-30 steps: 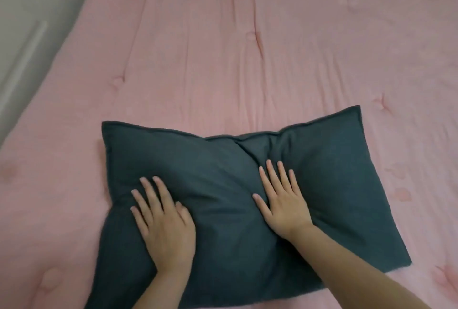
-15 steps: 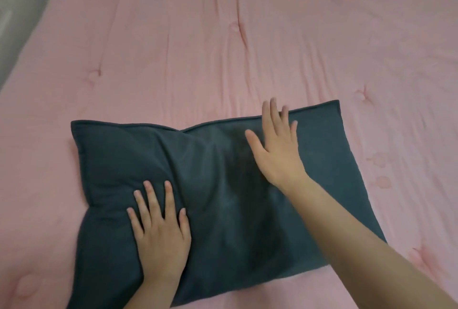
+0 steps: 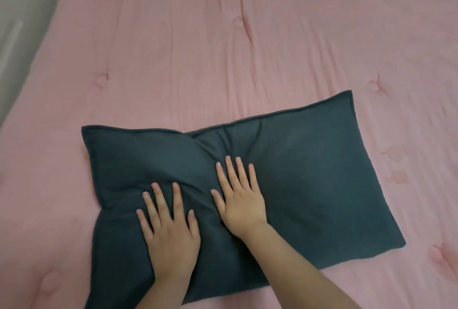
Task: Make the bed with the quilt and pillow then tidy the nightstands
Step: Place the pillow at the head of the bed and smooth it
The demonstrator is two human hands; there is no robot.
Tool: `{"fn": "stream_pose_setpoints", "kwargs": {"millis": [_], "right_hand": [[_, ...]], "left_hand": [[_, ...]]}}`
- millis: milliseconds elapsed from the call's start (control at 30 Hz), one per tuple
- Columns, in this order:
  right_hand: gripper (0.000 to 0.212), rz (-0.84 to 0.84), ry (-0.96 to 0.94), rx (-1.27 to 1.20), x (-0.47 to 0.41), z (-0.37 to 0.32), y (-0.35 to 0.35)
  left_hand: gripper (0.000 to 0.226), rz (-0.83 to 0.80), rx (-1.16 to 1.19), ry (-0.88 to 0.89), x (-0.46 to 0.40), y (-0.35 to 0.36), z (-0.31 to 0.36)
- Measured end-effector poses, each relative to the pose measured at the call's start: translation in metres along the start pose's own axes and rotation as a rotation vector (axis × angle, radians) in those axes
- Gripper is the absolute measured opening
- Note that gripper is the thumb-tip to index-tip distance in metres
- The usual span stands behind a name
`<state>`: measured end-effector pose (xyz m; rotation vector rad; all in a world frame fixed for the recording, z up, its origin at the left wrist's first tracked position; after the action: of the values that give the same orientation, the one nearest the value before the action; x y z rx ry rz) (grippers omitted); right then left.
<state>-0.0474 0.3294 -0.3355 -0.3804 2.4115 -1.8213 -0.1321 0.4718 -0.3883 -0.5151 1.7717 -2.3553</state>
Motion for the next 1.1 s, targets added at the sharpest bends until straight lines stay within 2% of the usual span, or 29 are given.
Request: {"fn": "stream_pose_setpoints", "kwargs": {"millis": [67, 100, 167, 200, 233, 267, 300, 333, 367, 400, 433, 500, 567, 600, 633, 667, 700, 767, 867, 967, 1100], "right_hand": [[0.073, -0.163, 0.065, -0.106, -0.002, 0.002, 0.017], [0.079, -0.118, 0.032, -0.168, -0.01, -0.005, -0.012], [0.08, 0.195, 0.072, -0.36, -0.019, -0.009, -0.081], [0.072, 0.427, 0.065, -0.51, -0.01, -0.006, -0.112], [0.064, 0.537, 0.032, -0.627, -0.001, 0.001, -0.12], [0.06, 0.526, -0.042, -0.555, 0.002, 0.004, -0.109], [0.06, 0.355, -0.099, -0.322, 0.004, -0.003, -0.075], [0.063, 0.109, -0.125, -0.114, 0.011, -0.002, -0.023], [0.069, -0.11, -0.132, 0.001, 0.017, 0.007, 0.026], [0.075, -0.26, -0.127, 0.012, 0.017, 0.011, 0.052], [0.079, -0.321, -0.107, -0.027, 0.01, 0.005, 0.052], [0.076, -0.182, -0.094, -0.319, -0.009, -0.02, -0.007], [0.066, 0.196, -0.093, -0.567, -0.01, -0.022, -0.074], [0.063, 0.351, -0.064, -0.541, -0.001, -0.005, -0.086], [0.063, 0.39, -0.064, -0.38, 0.005, 0.01, -0.077], [0.062, 0.293, -0.053, -0.133, 0.012, 0.023, -0.048], [0.061, 0.125, -0.013, 0.028, 0.025, 0.043, -0.004], [0.063, -0.1, 0.103, 0.129, 0.042, 0.079, 0.058], [0.063, -0.107, 0.065, 0.166, 0.033, 0.073, 0.062], [0.063, -0.125, 0.046, 0.216, 0.034, 0.075, 0.051], [0.062, -0.135, 0.098, 0.187, 0.045, 0.065, 0.046]], "left_hand": [[0.069, 0.007, -0.008, 0.043, 0.004, -0.001, -0.001], [0.069, 0.01, -0.011, 0.048, 0.003, 0.0, -0.003], [0.07, 0.019, 0.007, 0.017, -0.002, 0.002, -0.004], [0.069, 0.014, 0.008, 0.002, -0.004, 0.004, -0.004], [0.069, 0.004, 0.006, 0.0, -0.004, 0.005, -0.001], [0.069, -0.002, 0.008, 0.003, -0.003, 0.005, 0.001], [0.069, -0.001, 0.008, -0.002, -0.002, 0.005, 0.0], [0.069, -0.001, 0.002, 0.001, 0.0, 0.004, -0.002], [0.069, -0.008, -0.009, 0.015, 0.005, 0.005, -0.003], [0.069, -0.01, -0.016, 0.032, 0.009, 0.005, -0.005], [0.068, -0.01, -0.022, 0.045, 0.009, 0.004, -0.008], [0.069, -0.018, -0.034, 0.042, 0.006, 0.005, -0.016], [0.07, -0.005, -0.041, 0.027, 0.002, 0.009, -0.019], [0.07, -0.008, -0.043, 0.018, 0.001, 0.01, -0.018], [0.07, -0.012, -0.04, 0.012, 0.002, 0.01, -0.016], [0.07, -0.019, -0.042, 0.011, 0.002, 0.009, -0.013], [0.07, -0.025, -0.05, 0.017, 0.005, 0.005, -0.008], [0.07, -0.048, -0.015, 0.022, 0.013, 0.001, 0.005], [0.074, -0.025, 0.173, -0.038, 0.006, -0.018, 0.02], [0.074, -0.002, 0.273, 0.075, -0.021, -0.047, 0.045], [0.058, 0.004, 0.12, 0.281, -0.085, -0.07, 0.07]]}}
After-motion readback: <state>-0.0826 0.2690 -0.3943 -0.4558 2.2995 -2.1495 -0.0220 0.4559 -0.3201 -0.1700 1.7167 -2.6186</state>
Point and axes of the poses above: each hand's wrist, its own x-axis away from the middle knuckle, its own y-axis out of the palm, z = x × y, the point moved 8 cm from there along -x, towards the middle knuckle, and after that the axes turned 9 degrees about x, right-handed, at the moved point
